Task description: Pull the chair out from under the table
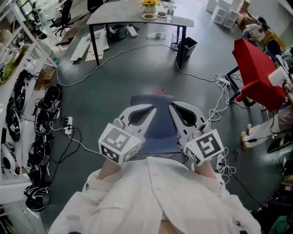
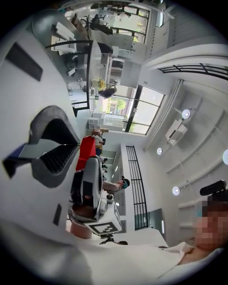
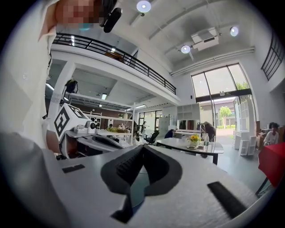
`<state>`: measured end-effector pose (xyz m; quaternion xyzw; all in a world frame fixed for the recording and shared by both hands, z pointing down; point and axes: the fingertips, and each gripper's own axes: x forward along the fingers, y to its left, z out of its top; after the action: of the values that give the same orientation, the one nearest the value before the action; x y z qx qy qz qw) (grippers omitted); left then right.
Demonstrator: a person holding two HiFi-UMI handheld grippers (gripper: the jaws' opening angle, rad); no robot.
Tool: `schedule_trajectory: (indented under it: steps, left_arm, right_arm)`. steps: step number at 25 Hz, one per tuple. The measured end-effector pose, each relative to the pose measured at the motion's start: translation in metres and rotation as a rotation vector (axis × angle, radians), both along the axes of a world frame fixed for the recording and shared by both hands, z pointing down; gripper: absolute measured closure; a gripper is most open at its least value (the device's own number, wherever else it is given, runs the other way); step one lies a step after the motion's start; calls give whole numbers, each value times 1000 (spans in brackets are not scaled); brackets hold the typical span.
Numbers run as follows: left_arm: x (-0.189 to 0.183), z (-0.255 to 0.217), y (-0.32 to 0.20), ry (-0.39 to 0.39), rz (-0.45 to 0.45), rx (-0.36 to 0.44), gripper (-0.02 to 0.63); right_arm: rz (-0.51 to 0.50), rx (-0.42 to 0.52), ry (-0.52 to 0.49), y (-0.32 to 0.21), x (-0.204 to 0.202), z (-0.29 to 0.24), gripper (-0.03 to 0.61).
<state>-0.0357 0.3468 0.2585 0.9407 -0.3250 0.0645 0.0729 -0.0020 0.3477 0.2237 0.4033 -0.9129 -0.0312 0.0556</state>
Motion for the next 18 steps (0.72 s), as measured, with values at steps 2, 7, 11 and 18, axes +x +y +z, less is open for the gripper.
schedule_trajectory:
  steps: [2, 7, 11, 18]
  left_arm:
    - [1, 2, 1, -5, 6, -8, 595]
    - [-1, 7, 5, -21, 12, -16, 595]
    - [-4, 15, 5, -40, -1, -33, 595]
    - [-1, 21, 2, -61, -11, -51, 595]
  right_arm:
    - [-9, -10, -1, 1, -3, 2, 575]
    - [-33, -20, 10, 7, -13, 9, 575]
    - [-41, -20, 9, 9, -15, 12, 575]
    - [-36, -46, 24, 6, -12, 18, 575]
